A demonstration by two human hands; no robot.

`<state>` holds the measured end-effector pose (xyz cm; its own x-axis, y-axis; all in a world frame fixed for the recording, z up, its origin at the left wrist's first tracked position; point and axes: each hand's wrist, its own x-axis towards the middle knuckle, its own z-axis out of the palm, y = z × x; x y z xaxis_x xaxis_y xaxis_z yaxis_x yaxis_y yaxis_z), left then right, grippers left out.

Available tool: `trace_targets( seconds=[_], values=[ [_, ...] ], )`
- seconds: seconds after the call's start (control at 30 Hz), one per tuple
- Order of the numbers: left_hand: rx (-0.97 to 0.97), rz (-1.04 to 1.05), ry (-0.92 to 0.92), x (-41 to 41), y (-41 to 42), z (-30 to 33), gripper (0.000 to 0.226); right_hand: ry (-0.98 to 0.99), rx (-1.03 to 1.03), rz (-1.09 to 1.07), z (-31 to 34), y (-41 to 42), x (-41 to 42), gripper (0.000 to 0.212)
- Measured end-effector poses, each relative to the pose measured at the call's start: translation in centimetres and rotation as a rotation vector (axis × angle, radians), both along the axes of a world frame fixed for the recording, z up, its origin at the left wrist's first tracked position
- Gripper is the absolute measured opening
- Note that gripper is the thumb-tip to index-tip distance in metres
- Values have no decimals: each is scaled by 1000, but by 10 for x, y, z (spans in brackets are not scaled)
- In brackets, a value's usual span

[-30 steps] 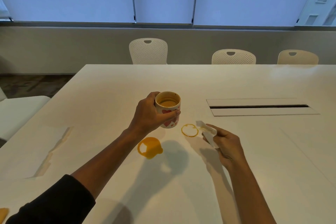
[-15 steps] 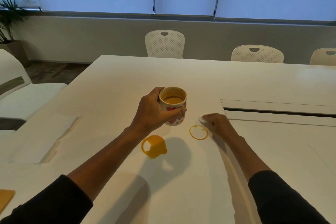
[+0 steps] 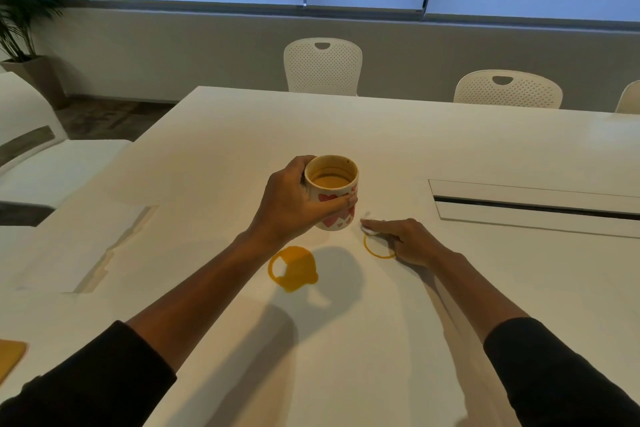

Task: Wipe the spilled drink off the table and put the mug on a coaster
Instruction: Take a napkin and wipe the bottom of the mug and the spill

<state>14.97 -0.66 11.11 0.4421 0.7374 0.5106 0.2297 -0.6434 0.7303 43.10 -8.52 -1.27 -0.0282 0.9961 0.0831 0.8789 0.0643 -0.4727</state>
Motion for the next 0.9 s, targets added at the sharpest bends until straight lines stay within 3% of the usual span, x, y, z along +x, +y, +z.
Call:
trace_targets(
  seconds=[0.33, 0.67, 0.8, 0.9],
  values=[
    [-7, -39, -15, -2, -3, 1, 86, 105, -120, 81, 4, -17, 3, 64],
    [-10, -79, -45, -5, -5, 2, 86, 227, -21, 67, -7, -55, -22, 48],
    [-13, -95, -48, -6, -6, 5, 86, 405, -81, -7, -4, -71, -30, 49],
    [-3, -101, -49, -7, -5, 6, 85, 718, -96, -80, 1, -87, -28, 41]
  ],
)
